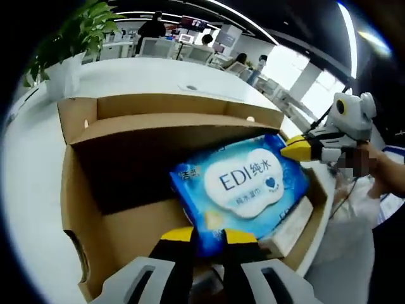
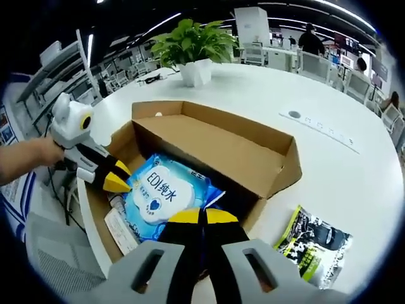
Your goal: Operate the shoe box by opening the lid, removing the specified soft item, and placing it in the target area until the item is outside and the box remains undamaged.
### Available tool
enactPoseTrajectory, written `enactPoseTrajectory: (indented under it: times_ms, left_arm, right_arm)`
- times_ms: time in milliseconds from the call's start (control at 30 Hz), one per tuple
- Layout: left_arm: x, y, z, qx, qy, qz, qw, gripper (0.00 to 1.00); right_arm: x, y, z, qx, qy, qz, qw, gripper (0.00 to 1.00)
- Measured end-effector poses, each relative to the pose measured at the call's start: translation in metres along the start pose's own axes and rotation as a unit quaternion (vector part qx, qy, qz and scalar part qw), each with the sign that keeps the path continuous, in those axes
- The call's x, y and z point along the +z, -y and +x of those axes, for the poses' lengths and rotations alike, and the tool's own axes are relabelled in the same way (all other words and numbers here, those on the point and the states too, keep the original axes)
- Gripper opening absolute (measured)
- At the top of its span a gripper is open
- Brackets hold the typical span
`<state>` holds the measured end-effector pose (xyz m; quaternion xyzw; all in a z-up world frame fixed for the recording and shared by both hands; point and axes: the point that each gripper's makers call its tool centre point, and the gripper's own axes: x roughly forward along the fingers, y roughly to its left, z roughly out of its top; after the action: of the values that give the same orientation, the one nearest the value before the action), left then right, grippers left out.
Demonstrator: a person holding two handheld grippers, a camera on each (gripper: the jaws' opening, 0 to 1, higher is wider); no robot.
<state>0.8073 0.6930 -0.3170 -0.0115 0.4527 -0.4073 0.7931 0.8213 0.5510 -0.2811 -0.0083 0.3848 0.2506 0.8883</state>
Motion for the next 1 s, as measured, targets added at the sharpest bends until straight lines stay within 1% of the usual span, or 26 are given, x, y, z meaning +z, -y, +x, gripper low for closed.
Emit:
enactPoseTrajectory:
  times_ms: [67,133,167,333,400,533,733,933,1000]
  left_arm:
    - [0.000,-0.001,0.001,0.004,0.000,-0.002,1.0000,0.09]
    - [0.001,-0.005,0.002,0.016,-0.001,-0.005,0.9999,0.04]
    - [0.003,-0.005,0.003,0.015,0.000,-0.024,0.9996,0.03]
    - [0.004,-0.006,0.004,0.020,0.001,-0.040,0.9990,0.01]
    - [0.005,-0.008,0.002,0.019,0.005,-0.050,0.9986,0.01]
    - [0.007,-0.009,-0.001,0.017,0.013,-0.062,0.9979,0.00]
    - [0.012,-0.004,-0.008,0.020,0.026,-0.062,0.9975,0.00]
    - [0.016,-0.001,-0.016,0.024,0.032,-0.047,0.9981,0.00]
    - [0.018,0.000,-0.018,0.026,0.035,-0.044,0.9981,0.00]
  right_arm:
    - [0.000,-0.002,-0.001,-0.001,0.000,0.002,1.0000,0.00]
    - [0.000,-0.001,-0.002,-0.002,0.001,0.003,1.0000,0.00]
    - [0.000,-0.001,-0.001,-0.003,0.001,0.002,1.0000,0.00]
    - [0.000,-0.002,-0.002,-0.003,0.004,0.011,0.9999,0.00]
    - [0.000,0.001,0.002,-0.003,0.005,0.014,0.9999,0.00]
    - [0.000,-0.001,0.000,-0.003,0.010,0.022,0.9997,0.00]
    - [0.002,-0.002,-0.006,0.001,0.018,0.040,0.9990,0.00]
    - [0.008,-0.003,-0.006,0.006,0.027,0.044,0.9986,0.00]
    - [0.008,-0.009,-0.013,0.007,0.029,0.046,0.9985,0.00]
